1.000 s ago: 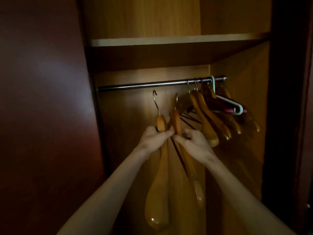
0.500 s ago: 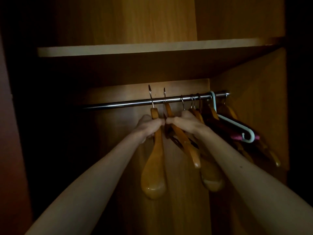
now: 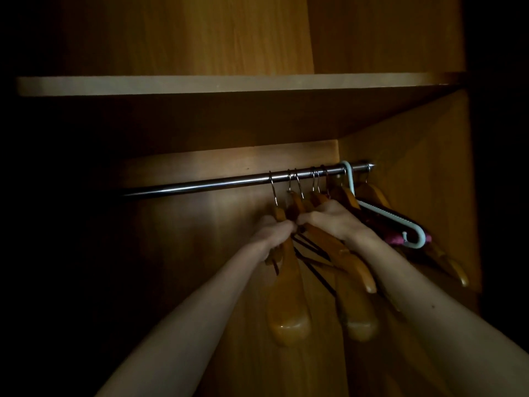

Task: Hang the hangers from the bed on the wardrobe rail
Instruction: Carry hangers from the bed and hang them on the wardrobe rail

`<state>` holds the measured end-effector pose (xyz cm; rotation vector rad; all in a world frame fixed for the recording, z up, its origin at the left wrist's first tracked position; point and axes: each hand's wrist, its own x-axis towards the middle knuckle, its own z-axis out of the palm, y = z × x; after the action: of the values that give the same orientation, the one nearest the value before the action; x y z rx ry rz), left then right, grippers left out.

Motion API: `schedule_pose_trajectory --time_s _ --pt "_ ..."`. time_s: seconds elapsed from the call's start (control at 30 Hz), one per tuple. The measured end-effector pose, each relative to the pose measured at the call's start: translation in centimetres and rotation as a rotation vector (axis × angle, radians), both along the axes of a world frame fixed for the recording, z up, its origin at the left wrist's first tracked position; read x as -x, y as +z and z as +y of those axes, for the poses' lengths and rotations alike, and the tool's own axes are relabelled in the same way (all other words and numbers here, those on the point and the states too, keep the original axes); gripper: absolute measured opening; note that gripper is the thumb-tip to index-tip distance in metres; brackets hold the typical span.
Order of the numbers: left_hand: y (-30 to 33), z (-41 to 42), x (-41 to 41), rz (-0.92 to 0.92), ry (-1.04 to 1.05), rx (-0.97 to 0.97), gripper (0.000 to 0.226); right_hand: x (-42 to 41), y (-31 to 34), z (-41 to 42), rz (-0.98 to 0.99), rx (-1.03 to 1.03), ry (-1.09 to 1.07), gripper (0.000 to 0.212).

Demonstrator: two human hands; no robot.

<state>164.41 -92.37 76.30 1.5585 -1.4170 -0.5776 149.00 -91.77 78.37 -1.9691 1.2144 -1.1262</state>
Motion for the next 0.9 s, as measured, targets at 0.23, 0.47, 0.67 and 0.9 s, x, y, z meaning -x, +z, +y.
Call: schedule_pose_trajectory --time_s 0.23,0.47,0.67,0.9 --pt "0.1 -1.2 2.2 -0.009 -0.045 0.027 0.015 1.7 0.2 -0.6 0.04 0.011 -0.093 0.025" --pt "-0.9 -1.6 2.6 0.063 -0.085 0.046 0.026 3.0 0.2 -0.4 0.206 0.068 -0.091 0.035" --pt "-1.2 -0.7 1.2 0.126 -0.023 0.089 0.024 1.0 0.6 1.0 0.336 0.117 -0.092 0.027" --pt "-1.5 -0.5 0.9 0.058 0.024 0.127 0.027 -0.2 0.9 2.2 0.404 0.161 -0.103 0.021"
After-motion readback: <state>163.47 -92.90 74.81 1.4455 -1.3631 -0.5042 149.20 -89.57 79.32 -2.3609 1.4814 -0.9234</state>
